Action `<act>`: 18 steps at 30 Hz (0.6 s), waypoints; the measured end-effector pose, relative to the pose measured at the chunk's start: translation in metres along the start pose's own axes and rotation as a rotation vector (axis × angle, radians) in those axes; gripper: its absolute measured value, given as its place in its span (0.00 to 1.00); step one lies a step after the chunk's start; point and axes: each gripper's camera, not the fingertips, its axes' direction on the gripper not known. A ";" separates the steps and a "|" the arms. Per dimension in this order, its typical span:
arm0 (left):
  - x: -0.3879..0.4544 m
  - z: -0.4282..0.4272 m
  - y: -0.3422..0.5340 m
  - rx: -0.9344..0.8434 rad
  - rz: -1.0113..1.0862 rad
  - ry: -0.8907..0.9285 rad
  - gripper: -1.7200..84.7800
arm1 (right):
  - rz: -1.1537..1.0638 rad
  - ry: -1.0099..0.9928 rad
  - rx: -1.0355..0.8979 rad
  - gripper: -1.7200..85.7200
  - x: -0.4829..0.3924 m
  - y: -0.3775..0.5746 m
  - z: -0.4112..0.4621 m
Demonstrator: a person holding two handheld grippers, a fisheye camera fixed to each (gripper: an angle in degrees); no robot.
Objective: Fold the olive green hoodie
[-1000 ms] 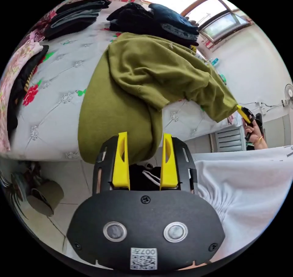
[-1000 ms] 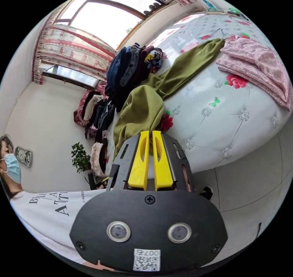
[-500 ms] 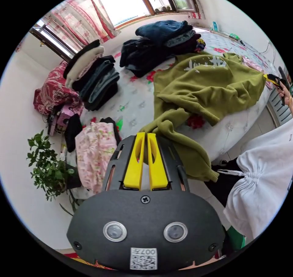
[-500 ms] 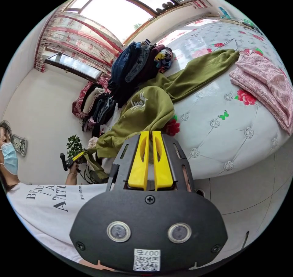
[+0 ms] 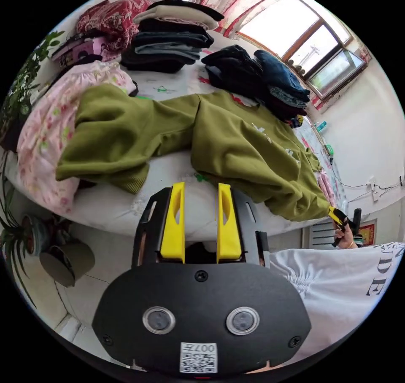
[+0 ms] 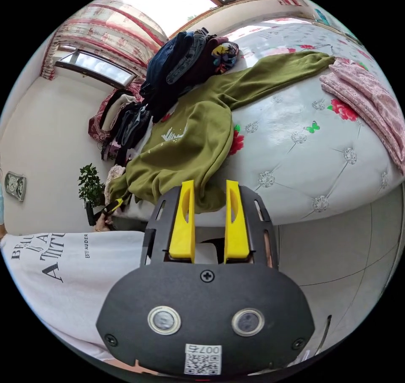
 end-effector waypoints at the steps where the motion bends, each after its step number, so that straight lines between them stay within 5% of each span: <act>1: -0.003 0.014 -0.002 -0.013 0.000 0.052 0.16 | -0.010 0.011 -0.033 0.11 0.002 0.002 0.010; 9: 0.007 0.062 -0.091 -0.153 0.102 -0.028 0.10 | -0.098 -0.041 -0.122 0.06 -0.002 -0.012 0.067; 15: 0.018 -0.091 -0.082 -0.074 0.252 0.203 0.07 | -0.384 -0.086 -0.057 0.03 -0.034 -0.011 0.001; 18: 0.007 -0.158 -0.020 -0.095 0.278 0.160 0.07 | -0.422 -0.074 -0.072 0.03 -0.031 0.019 -0.026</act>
